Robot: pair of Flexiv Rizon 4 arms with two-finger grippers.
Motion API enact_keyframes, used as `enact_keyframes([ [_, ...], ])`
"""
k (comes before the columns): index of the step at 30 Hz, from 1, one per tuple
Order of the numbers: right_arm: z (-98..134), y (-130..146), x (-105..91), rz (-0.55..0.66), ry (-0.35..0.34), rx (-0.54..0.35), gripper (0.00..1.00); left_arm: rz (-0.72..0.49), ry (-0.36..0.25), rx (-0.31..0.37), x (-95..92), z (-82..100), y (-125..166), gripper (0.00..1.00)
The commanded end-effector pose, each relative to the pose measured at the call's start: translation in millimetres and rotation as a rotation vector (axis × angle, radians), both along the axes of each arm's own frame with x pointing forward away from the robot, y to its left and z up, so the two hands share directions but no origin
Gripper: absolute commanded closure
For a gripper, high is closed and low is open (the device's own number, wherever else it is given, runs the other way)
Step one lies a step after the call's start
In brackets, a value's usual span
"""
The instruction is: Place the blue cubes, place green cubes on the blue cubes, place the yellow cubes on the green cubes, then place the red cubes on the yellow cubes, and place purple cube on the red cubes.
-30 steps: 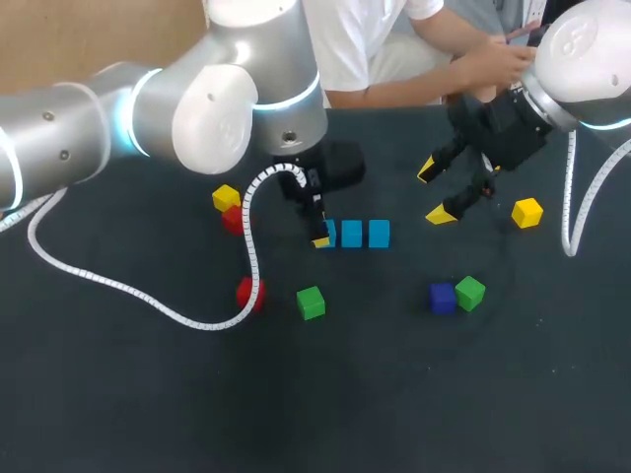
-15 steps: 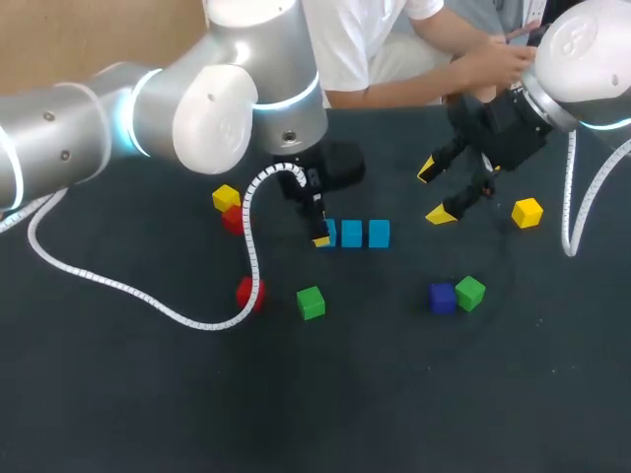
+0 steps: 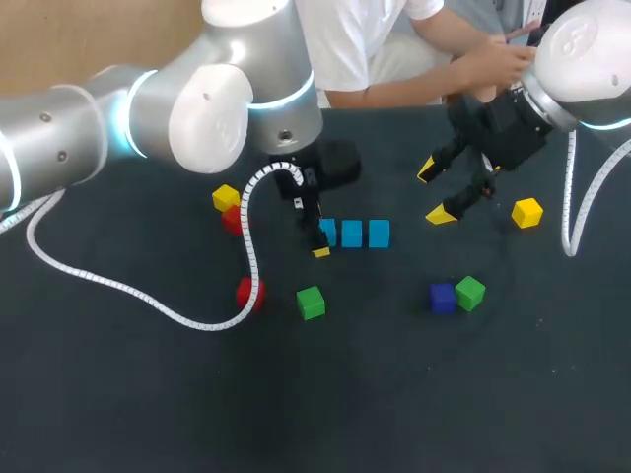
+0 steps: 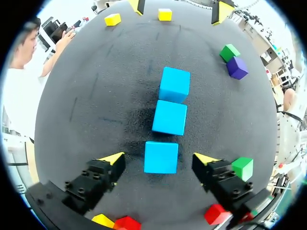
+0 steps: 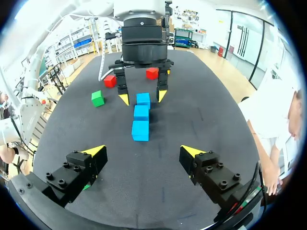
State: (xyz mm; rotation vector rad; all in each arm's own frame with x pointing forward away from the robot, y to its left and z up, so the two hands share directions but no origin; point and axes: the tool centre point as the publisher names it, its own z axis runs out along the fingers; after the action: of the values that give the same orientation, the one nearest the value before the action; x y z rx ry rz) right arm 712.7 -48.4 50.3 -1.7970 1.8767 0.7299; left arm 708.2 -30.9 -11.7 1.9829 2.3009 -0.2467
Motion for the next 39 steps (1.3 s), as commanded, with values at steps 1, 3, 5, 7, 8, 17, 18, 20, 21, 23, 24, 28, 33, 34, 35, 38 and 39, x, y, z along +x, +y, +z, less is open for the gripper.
enact_keyframes([
  [1, 0.2, -0.3, -0.8, -0.001, -0.002, 0.001, 0.0, 0.003, -0.008, -0.008, -2.4, 1.8, 4.3, 0.0],
  [3, 0.2, -0.3, -0.8, -0.001, -0.002, 0.001, 0.0, 0.0, -0.015, -0.018, -2.3, 1.9, 4.6, 0.0],
  [5, 0.2, -0.3, -0.8, -0.001, -0.002, 0.001, 0.0, -0.006, -0.022, -0.036, -1.5, 2.0, 4.7, 0.0],
  [7, 0.2, -0.3, -0.8, -0.001, -0.002, 0.001, 0.0, -0.013, -0.025, -0.044, 0.6, 1.8, 4.1, 0.0],
  [8, 0.2, -0.3, -0.8, -0.001, -0.002, 0.001, 0.0, -0.018, -0.025, -0.044, 1.8, 1.9, 2.9, 0.0],
  [17, 0.2, -0.3, -0.8, -0.001, -0.002, 0.001, 0.0, -0.023, -0.02, -0.046, 3.1, 0.9, 1.7, 0.22],
  [18, 0.2, -0.3, -0.8, -0.001, -0.002, 0.001, 0.0, -0.022, -0.02, -0.046, 3.0, 0.9, 1.7, 0.21],
  [20, 0.2, -0.3, -0.8, -0.001, -0.002, 0.001, 0.0, -0.02, -0.02, -0.045, 2.8, 1.0, 1.5, 0.21],
  [21, 0.2, -0.3, -0.8, -0.001, -0.002, 0.001, 0.0, -0.019, -0.02, -0.044, 2.7, 1.1, 1.4, 0.22],
  [23, 0.2, -0.3, -0.8, -0.001, -0.002, 0.001, 0.0, -0.018, -0.019, -0.043, 2.7, 1.2, 1.2, 0.24],
  [24, 0.2, -0.3, -0.8, -0.001, -0.002, 0.001, 0.0, -0.018, -0.019, -0.043, 2.7, 1.2, 1.1, 0.25],
  [28, 0.2, -0.3, -0.8, -0.001, -0.002, 0.001, 0.0, -0.02, -0.02, -0.043, 2.8, 1.2, 0.9, 0.33],
  [33, 0.2, -0.3, -0.8, -0.001, -0.002, 0.001, 0.0, -0.023, -0.022, -0.046, 2.5, 1.5, -0.3, 0.58],
  [34, 0.2, -0.3, -0.8, -0.001, -0.002, 0.001, 0.0, -0.023, -0.021, -0.046, 2.3, 1.1, -0.6, 0.6],
  [35, 0.2, -0.3, -0.8, -0.001, -0.002, 0.001, 0.0, -0.023, -0.021, -0.047, 2.0, 0.8, -0.7, 0.68],
  [38, 0.2, -0.3, -0.8, -0.001, -0.002, 0.001, 0.0, -0.021, -0.019, -0.047, 0.6, 0.1, -0.7, 0.74],
  [39, 0.2, -0.3, -0.8, -0.001, -0.002, 0.001, 0.0, -0.018, -0.018, -0.046, -0.1, 0.0, -0.3, 0.75],
])
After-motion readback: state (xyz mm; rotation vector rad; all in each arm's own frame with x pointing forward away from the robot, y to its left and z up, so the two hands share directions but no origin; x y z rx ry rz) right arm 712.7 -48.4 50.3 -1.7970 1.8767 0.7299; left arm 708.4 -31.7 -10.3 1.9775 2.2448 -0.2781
